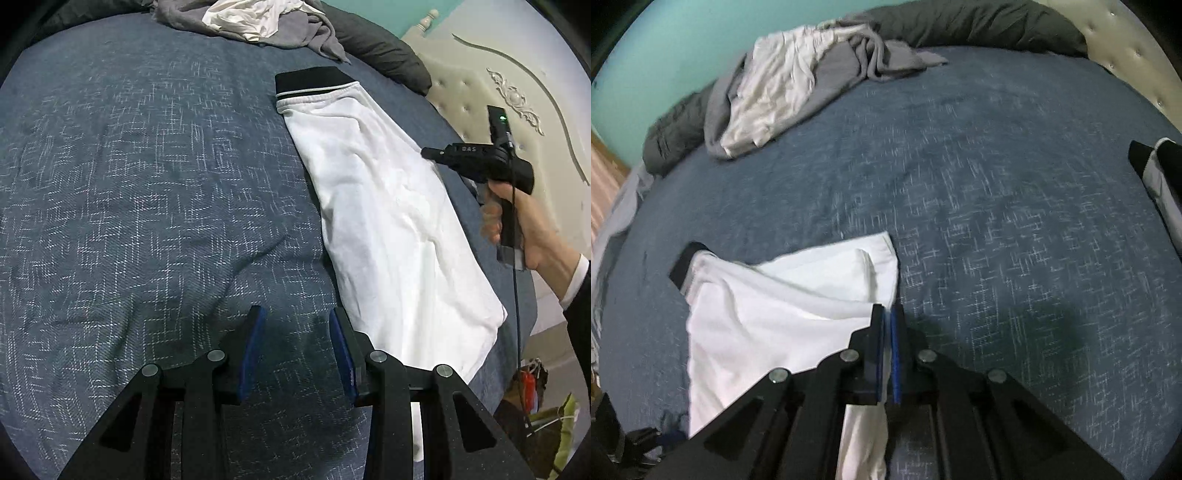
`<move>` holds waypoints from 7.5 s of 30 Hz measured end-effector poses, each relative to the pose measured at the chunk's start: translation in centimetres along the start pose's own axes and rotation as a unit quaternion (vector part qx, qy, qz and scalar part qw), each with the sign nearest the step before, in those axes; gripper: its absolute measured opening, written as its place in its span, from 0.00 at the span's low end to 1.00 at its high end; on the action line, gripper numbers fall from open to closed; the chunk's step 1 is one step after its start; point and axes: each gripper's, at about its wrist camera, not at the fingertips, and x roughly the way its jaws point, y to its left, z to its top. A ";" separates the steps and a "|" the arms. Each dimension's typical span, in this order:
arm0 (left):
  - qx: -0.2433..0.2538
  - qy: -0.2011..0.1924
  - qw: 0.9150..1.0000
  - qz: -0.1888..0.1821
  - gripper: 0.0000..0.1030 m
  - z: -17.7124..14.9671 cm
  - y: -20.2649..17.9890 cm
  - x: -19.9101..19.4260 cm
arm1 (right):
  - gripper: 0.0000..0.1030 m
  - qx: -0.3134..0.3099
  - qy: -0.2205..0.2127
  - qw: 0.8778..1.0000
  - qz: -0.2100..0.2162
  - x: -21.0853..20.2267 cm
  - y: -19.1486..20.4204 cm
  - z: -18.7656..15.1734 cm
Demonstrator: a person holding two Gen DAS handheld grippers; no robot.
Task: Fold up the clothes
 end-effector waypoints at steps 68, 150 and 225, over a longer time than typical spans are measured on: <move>-0.007 0.076 0.987 -0.143 0.03 -5.6 -4.2 -1.0 | 0.03 0.066 0.035 0.995 0.067 -15.4 -2.3 -21.0; 0.026 0.038 0.997 -0.060 0.11 -2.7 -3.7 -2.9 | 0.01 0.076 0.032 0.995 -0.055 -4.4 -3.2 -10.1; -0.032 0.013 0.997 -0.062 0.18 2.4 -0.6 -2.5 | 0.23 -0.153 0.027 0.986 0.060 3.4 16.7 2.6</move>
